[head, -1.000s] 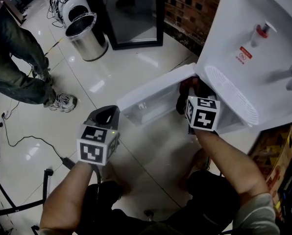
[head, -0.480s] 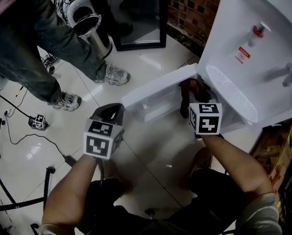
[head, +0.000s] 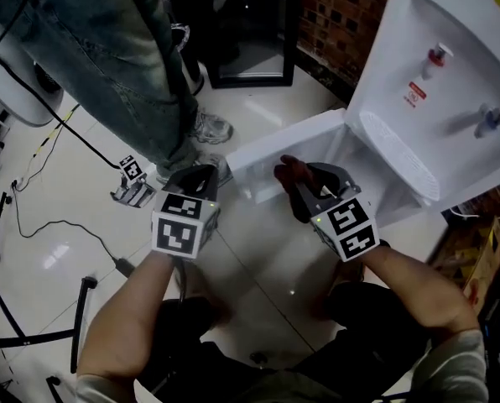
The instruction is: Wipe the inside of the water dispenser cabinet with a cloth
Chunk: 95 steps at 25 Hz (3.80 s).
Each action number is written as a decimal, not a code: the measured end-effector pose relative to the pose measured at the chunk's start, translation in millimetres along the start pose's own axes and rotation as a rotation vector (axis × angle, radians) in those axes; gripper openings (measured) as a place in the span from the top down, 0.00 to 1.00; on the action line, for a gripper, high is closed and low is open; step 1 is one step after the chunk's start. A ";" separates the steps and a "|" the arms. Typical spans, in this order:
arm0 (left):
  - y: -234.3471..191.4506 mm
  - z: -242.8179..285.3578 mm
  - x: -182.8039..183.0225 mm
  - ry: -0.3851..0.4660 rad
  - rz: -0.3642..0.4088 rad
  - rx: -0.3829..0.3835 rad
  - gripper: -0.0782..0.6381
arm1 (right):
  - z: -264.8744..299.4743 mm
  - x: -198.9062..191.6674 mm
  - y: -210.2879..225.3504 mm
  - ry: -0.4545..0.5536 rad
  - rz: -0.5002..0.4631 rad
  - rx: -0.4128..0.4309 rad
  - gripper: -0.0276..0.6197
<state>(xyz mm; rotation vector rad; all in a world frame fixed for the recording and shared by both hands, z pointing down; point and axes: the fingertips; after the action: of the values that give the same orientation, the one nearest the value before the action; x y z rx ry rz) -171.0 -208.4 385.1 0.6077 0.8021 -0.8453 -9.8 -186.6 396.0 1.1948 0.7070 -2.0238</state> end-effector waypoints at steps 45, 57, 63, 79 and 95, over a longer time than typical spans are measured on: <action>11.7 18.1 15.4 0.020 -0.008 0.022 0.89 | 86.8 -71.2 66.3 -0.193 0.198 -0.252 0.81; 12.0 18.9 17.0 0.023 -0.006 0.026 0.89 | 48.3 -106.2 146.5 -0.234 0.294 -0.503 0.81; 18.2 17.1 15.0 0.015 0.007 0.015 0.89 | 40.2 -108.6 150.2 -0.268 0.284 -0.534 0.81; 0.2 -15.1 7.6 0.037 -0.002 0.046 0.89 | 1.1 -95.1 131.6 -0.313 0.230 -0.433 0.81; -5.3 -53.6 -1.8 0.058 -0.017 0.060 0.89 | -0.7 17.2 -29.6 -0.181 0.077 -0.058 0.81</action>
<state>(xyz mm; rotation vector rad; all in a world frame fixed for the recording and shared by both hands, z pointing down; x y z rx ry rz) -196.0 -170.8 355.6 0.6816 0.8379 -0.8724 -38.3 -172.3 383.6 0.9762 0.6169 -2.0034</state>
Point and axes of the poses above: the fingertips, and each gripper's own axes: z forward along the fingers, y to its right, x out of its top, and after that the axes turned 1 degree about z, right-handed
